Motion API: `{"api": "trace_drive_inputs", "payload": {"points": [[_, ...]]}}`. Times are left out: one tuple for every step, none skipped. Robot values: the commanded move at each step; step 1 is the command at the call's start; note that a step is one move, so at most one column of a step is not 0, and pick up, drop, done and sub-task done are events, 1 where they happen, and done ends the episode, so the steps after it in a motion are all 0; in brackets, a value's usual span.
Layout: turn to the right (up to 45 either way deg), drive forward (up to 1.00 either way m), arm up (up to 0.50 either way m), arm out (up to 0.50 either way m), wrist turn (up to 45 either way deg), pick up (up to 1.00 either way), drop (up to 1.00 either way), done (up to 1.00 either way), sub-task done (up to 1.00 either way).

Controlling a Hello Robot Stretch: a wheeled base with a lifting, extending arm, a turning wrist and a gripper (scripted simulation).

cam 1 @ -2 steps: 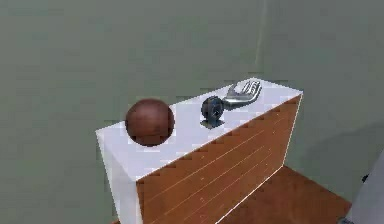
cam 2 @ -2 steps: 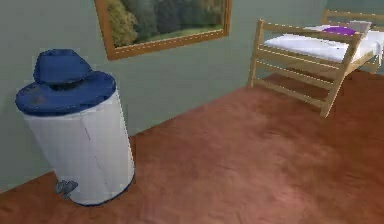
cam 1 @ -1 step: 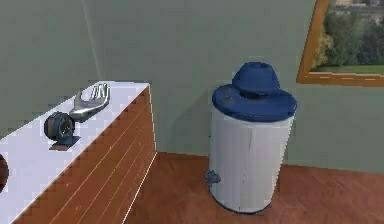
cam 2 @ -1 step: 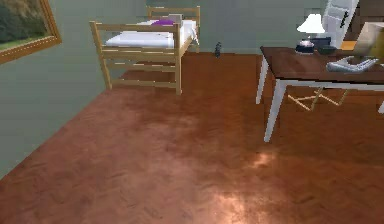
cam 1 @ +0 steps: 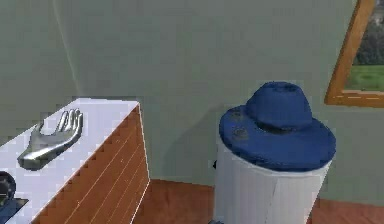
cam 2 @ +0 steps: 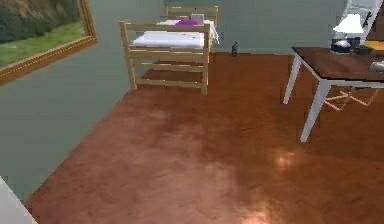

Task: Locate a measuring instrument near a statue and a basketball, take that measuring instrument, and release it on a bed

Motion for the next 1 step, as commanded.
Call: {"api": "trace_drive_inputs", "payload": {"points": [[-45.0, 0.0, 0.0, 0.0, 0.0, 0.0, 0.0, 0.0, 0.0]]}}
